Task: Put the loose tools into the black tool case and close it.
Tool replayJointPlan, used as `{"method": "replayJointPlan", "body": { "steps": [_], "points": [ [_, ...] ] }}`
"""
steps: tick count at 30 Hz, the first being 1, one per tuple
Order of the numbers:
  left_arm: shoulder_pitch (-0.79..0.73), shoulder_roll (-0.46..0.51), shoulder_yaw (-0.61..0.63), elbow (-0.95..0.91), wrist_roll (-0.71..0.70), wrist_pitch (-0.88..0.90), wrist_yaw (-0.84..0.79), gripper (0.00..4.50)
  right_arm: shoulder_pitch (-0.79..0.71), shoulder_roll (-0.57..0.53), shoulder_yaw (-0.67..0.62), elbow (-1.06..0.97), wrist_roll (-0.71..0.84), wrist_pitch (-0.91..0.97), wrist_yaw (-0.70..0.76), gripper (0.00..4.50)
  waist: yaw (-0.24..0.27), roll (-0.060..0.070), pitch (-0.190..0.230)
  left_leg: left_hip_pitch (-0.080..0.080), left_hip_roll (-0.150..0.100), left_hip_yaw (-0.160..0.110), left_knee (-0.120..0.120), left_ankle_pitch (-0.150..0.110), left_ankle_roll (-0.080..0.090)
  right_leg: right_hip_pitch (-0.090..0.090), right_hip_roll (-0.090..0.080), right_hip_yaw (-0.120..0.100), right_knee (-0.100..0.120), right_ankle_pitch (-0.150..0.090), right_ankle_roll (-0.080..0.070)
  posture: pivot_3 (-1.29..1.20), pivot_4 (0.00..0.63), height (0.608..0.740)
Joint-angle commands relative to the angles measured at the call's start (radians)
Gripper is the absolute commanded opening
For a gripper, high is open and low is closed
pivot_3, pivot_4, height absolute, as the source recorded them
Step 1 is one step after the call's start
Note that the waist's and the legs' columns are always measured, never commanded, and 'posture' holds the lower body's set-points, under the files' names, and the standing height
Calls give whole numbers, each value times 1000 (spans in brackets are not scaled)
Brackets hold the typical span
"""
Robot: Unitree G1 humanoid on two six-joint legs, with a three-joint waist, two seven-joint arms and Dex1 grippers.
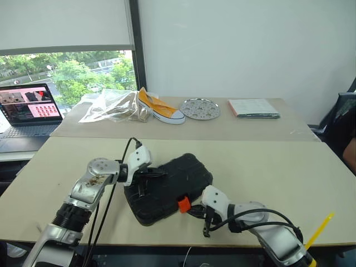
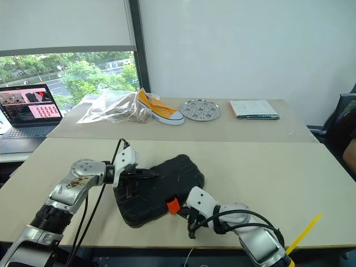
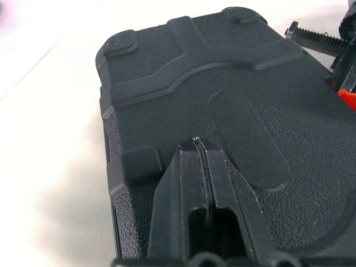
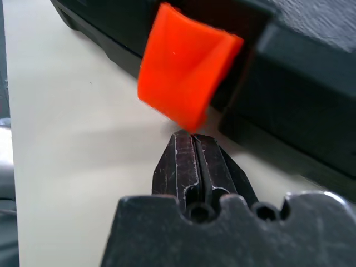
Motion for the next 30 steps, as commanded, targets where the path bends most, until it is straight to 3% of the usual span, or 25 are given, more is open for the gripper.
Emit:
{"method": "replayJointPlan", "body": {
  "steps": [1,8,30],
  "points": [
    [37,14,-41,55,55,0,-9,0,46,-50,-59,-84,57,-12,45,39,0,0,-1,0,0,0,0,0,0,0,0,0,0,0,0,0,150,740],
    [36,8,-44,86,62,-23,-9,0,20,-21,-35,-77,63,-24,30,39,-3,0,-2,1,1,0,-1,0,1,6,0,1,0,-4,7,0,150,740],
    [57,2,-56,142,77,-58,-2,0,-109,89,19,17,11,-59,-3,39,-5,1,-2,14,1,0,-8,-5,8,16,-1,2,-1,-4,7,0,150,740]
  ]
}}
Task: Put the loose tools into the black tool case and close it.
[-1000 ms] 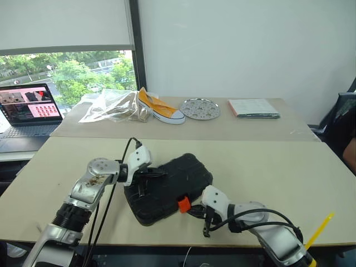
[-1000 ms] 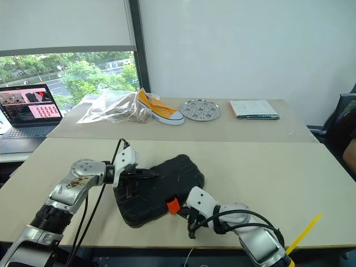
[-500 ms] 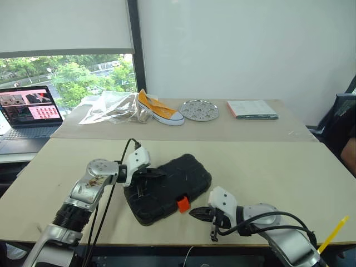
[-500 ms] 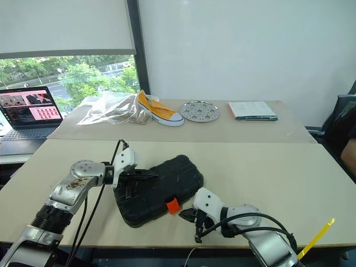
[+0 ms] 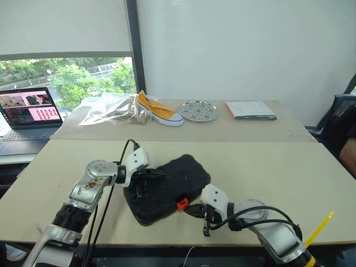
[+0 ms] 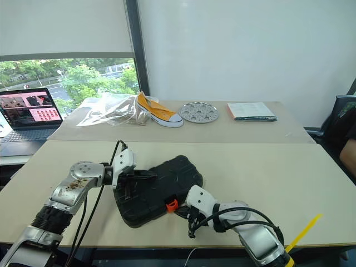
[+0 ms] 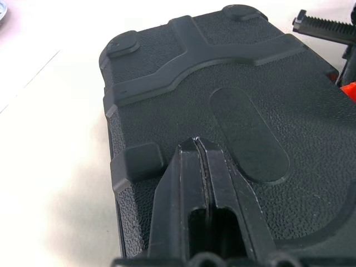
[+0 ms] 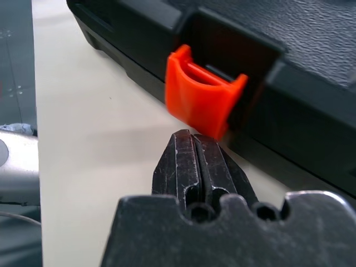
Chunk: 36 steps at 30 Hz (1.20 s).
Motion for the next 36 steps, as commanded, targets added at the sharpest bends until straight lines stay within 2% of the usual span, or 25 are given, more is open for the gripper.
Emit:
{"method": "replayJointPlan", "body": {
  "steps": [1,12,29,33,36],
  "points": [
    [50,5,-62,59,72,36,-2,0,-50,35,-24,-49,9,-19,-25,39,0,0,0,0,0,0,0,0,0,0,0,0,0,0,0,0,150,740],
    [73,0,-86,35,106,52,1,0,-81,22,-38,-131,33,57,2,39,-2,1,0,0,1,0,0,0,0,0,0,0,0,0,0,0,150,740],
    [63,-6,-81,-2,100,108,16,0,-103,1,-37,-65,18,26,-15,39,1,4,-3,0,1,-1,-2,-1,1,0,-1,0,-3,0,-1,0,150,740],
    [59,-5,-79,-8,99,118,18,0,-90,-7,-82,-91,72,0,10,39,3,4,-3,0,1,-1,-2,-1,1,-1,-2,0,-4,-2,-4,0,150,740],
    [61,-1,-77,-17,96,125,19,0,-37,-40,-131,-164,182,22,81,39,4,5,-3,0,1,-2,-2,-1,1,-2,-1,-1,-5,-1,-2,0,150,740]
  ]
}}
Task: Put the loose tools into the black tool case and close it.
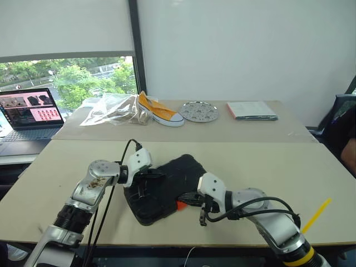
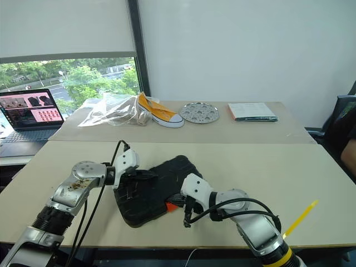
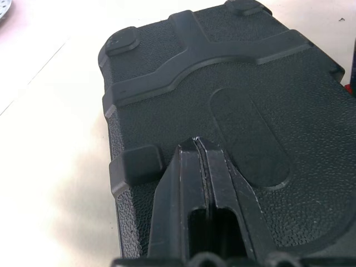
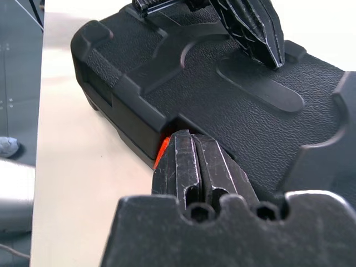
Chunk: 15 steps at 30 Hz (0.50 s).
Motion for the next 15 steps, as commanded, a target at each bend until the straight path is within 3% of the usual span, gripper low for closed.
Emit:
{"method": "replayJointPlan", "body": {
  "steps": [1,6,15],
  "points": [
    [52,9,-67,45,54,74,-6,0,49,-49,-63,-105,108,1,77,39,1,0,0,0,0,0,0,0,0,0,0,0,0,0,1,0,150,740],
    [59,14,-66,31,52,84,-7,0,67,-85,-3,-67,34,16,43,39,1,0,0,-1,0,0,0,-2,3,0,-1,-1,-4,0,2,0,150,740],
    [60,16,-66,14,50,107,-7,0,15,-24,51,42,-42,-35,-4,39,0,0,0,-2,0,0,-2,-3,4,1,0,-1,-10,1,3,0,150,740]
  ]
}}
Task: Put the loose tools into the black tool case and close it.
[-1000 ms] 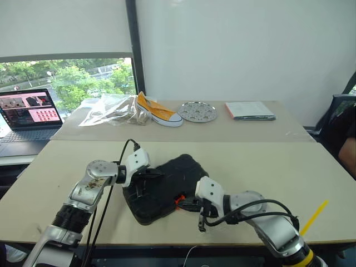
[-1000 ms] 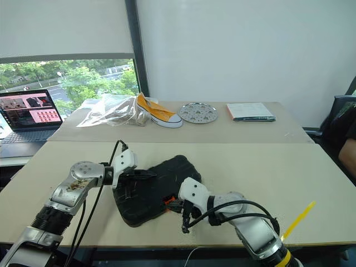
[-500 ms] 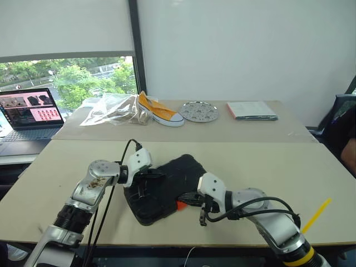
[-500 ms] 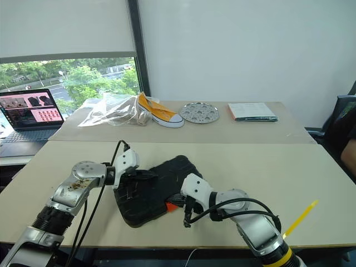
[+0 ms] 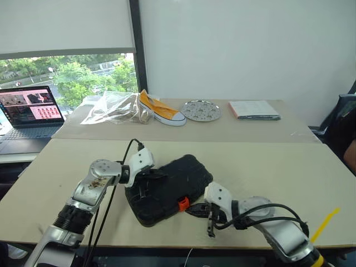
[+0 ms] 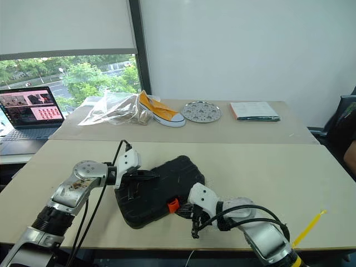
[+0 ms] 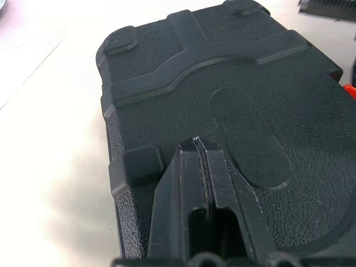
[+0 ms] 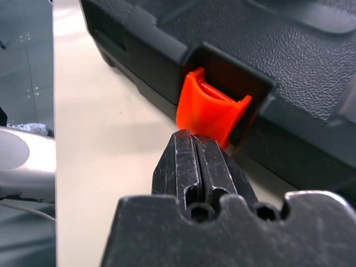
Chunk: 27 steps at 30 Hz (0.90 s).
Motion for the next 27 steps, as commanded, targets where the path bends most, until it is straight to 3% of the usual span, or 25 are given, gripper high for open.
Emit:
{"method": "replayJointPlan", "body": {
  "steps": [1,17,27],
  "points": [
    [56,14,-64,57,51,67,-6,0,-43,30,-7,15,-24,-53,-23,39,-1,0,0,0,0,0,0,0,0,0,0,0,0,0,0,0,150,740],
    [74,25,-96,85,81,42,-10,0,-92,76,-33,-5,-5,-19,-28,39,-4,0,0,0,1,0,0,0,-1,-1,-1,1,0,1,-1,0,150,740],
    [150,54,-41,103,62,-48,-22,0,-76,50,-100,-56,44,-35,-16,39,-14,0,0,1,1,1,-10,3,-5,0,-1,3,-1,1,-2,0,150,740]
  ]
}}
